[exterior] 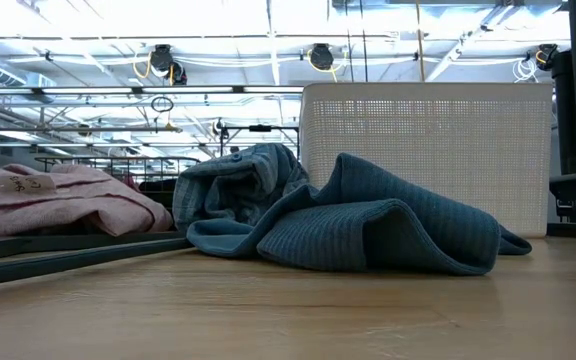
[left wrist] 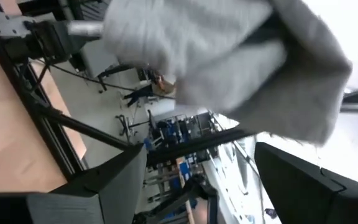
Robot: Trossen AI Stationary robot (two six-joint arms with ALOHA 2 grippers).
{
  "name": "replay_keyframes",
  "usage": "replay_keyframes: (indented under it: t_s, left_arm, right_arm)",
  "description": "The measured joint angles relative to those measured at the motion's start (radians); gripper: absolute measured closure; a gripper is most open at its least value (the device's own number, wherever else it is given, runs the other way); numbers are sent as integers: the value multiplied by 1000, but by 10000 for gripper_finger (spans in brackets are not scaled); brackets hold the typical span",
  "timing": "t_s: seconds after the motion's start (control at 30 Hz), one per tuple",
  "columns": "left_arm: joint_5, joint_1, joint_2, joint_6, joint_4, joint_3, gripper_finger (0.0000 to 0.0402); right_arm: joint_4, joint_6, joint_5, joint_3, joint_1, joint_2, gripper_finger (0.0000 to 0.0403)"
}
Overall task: Pick & Place Cloths
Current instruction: Put the gray undergarment into the gold wire basket
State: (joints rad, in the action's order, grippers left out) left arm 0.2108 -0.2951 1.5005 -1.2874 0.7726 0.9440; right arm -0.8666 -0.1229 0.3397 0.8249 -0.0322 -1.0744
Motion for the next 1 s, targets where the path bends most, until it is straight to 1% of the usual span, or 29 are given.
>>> replay_keyframes:
  t_s: [0.1, 0.2, 0.43, 0.67, 0.87, 1.0]
  left_arm:
    - [-1, 20, 0, -10, 27, 0, 96]
    - [-29, 35, 0, -27, 71, 0, 96]
    - [-37, 52, 0, -39, 69, 0, 96]
    - [-38, 84, 0, -52, 69, 0, 96]
    - [-55, 114, 0, -57, 70, 0, 96]
    - [-69, 123, 0, -53, 101, 0, 96]
  right_arm:
    - [2, 4, -1, 0, 0, -18, 403]
    - [2, 5, -2, 0, 0, -34, 403]
    - [-39, 16, -2, 0, 0, -54, 403]
    - [-42, 30, -2, 0, 0, -75, 403]
    - [-41, -27, 2, 0, -5, -137, 403]
    - [-39, -74, 5, 0, -14, -165, 403]
